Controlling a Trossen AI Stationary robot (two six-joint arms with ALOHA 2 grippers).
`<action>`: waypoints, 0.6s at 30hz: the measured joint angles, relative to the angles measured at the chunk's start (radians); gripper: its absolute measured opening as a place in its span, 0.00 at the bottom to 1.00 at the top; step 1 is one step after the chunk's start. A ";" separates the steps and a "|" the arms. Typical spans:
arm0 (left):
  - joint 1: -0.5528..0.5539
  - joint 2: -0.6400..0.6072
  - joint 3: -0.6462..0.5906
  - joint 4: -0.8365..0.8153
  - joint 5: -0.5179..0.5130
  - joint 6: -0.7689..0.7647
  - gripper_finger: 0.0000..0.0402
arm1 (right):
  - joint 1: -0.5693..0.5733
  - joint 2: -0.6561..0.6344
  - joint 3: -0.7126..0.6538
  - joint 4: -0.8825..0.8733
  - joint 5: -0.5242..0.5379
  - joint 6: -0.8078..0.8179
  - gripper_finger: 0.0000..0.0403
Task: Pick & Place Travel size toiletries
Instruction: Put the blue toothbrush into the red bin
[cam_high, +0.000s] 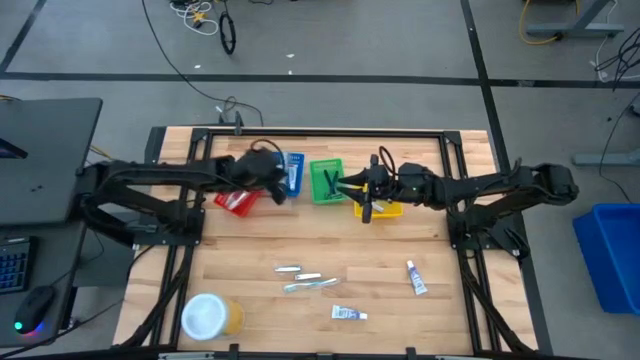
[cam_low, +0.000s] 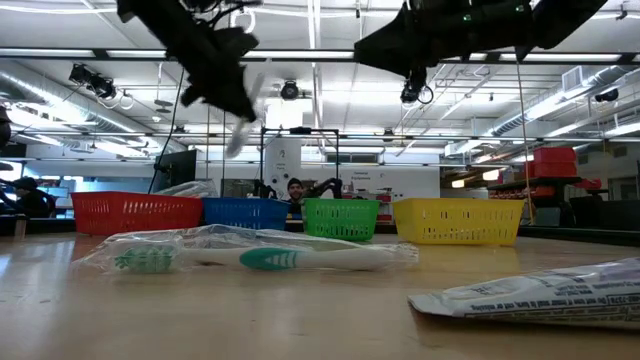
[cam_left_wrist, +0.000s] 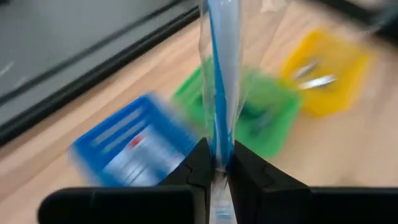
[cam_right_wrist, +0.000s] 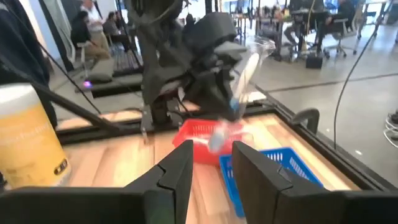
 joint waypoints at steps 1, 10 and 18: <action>0.012 -0.015 0.000 -0.070 -0.009 -0.025 0.09 | -0.002 0.000 0.000 -0.012 0.000 -0.004 0.31; 0.088 -0.032 0.000 -0.518 -0.061 -0.148 0.14 | -0.005 0.000 0.000 -0.054 -0.001 -0.012 0.31; 0.104 -0.030 -0.070 -0.608 -0.052 -0.209 0.09 | -0.005 0.000 0.000 -0.059 -0.001 -0.012 0.31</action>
